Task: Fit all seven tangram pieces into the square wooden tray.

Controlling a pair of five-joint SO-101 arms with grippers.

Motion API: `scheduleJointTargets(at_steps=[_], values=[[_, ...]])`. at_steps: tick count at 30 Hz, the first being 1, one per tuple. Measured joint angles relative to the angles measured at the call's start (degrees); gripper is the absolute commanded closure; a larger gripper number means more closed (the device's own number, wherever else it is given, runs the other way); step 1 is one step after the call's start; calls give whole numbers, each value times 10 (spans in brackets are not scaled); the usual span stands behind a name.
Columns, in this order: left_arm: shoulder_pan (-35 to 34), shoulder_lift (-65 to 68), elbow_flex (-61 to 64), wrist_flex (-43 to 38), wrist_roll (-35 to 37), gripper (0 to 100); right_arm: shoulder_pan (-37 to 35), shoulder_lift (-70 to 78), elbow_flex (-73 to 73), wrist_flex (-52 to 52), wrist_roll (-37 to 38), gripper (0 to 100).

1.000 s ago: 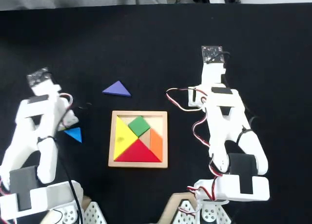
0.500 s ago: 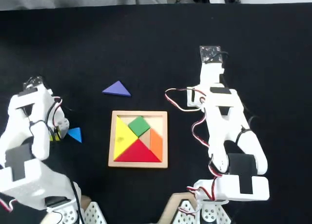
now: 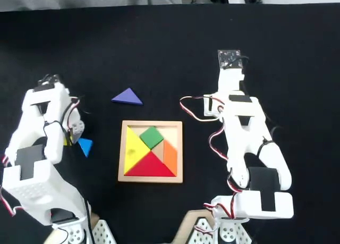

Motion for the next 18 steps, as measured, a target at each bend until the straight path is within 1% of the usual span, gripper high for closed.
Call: scheduleJointTargets(at_steps=[8, 18], values=[[34, 8, -33, -4, 0, 970, 0, 0, 0, 0, 0, 987], [152, 9, -38, -13, -1, 970, 0, 0, 0, 0, 0, 987]])
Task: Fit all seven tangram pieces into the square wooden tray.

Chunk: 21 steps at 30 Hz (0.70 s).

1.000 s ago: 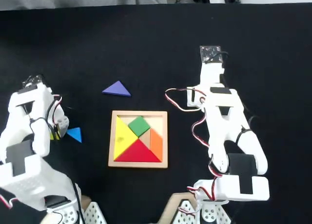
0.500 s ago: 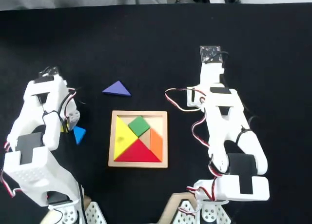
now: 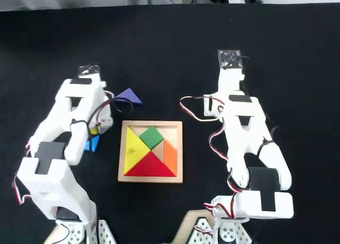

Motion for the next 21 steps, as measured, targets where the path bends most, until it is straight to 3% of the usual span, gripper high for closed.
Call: scheduleJointTargets(at_steps=[4, 11, 16, 21], values=[[18, 0, 0, 4, -1, 970, 0, 0, 0, 0, 0, 987], [46, -41, -47, 167, -120, 970, 0, 0, 0, 0, 0, 987], [45, -176, -27, 222, -201, 970, 0, 0, 0, 0, 0, 987], [30, -378, 68, 198, -278, 957, 0, 0, 0, 0, 0, 987]])
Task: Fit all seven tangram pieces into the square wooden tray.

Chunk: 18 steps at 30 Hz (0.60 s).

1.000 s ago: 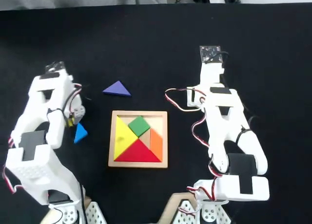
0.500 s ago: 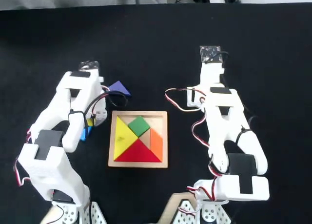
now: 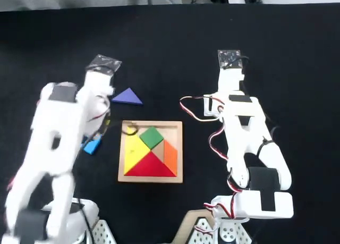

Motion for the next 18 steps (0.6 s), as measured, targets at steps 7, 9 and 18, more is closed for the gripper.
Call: scheduleJointTargets(at_steps=[7, 9, 18], values=[[-93, -153, 182, -97, -244, 710, 0, 0, 0, 0, 0, 987], [-115, -155, 195, -104, -316, 690, 0, 0, 0, 0, 0, 987], [-141, -77, 204, -135, -577, 686, 0, 0, 0, 0, 0, 987]])
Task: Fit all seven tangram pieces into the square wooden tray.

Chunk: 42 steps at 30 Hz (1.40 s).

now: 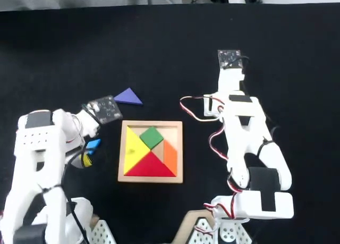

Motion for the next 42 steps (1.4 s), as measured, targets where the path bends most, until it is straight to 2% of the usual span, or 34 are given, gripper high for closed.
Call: scheduleJointTargets(at_steps=[6, 16, 19, 26, 35, 42], values=[[0, 98, -1, -55, -82, 685, 0, 0, 0, -7, 0, 987], [25, 193, -1, -153, -72, 686, 0, 0, 0, -7, 0, 987], [40, 196, -1, -157, -64, 688, 0, 0, 0, -7, 0, 987], [45, 201, -1, -157, -62, 766, 0, 0, 0, -7, 0, 987], [39, 202, -1, -157, -62, 713, 0, 0, 0, -7, 0, 987], [30, 213, -1, -157, -62, 711, 0, 0, 0, -7, 0, 987]])
